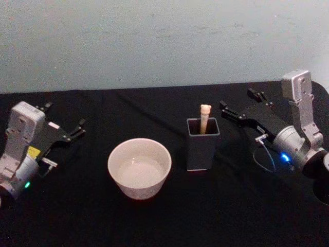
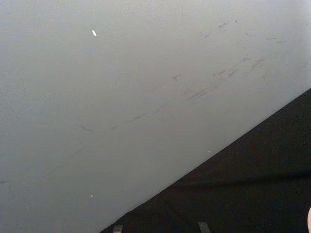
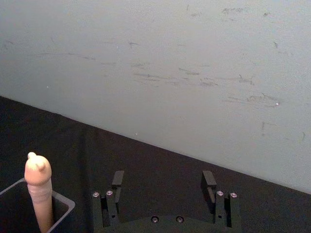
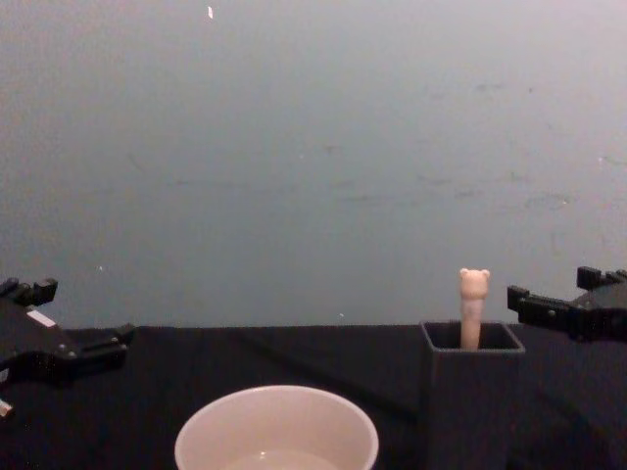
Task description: Pick up the stirring spoon with one hand, stir inside the cup, then place it back in its original position.
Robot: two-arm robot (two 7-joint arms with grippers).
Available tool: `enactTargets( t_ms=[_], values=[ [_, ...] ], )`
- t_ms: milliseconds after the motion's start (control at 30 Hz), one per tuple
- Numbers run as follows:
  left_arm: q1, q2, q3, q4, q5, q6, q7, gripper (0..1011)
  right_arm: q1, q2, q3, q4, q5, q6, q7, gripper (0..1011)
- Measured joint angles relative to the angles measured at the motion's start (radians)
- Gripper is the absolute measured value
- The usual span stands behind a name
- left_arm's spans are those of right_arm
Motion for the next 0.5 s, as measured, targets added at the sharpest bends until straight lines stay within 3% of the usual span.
enactTargets(
  t_ms=[500],
  values=[
    [0.000,0.000,0.000,0.000,0.000,0.000,0.000,1001,0.000,0.001,0.000,-0.001,0.001,-0.002,0.000,1002]
  ],
)
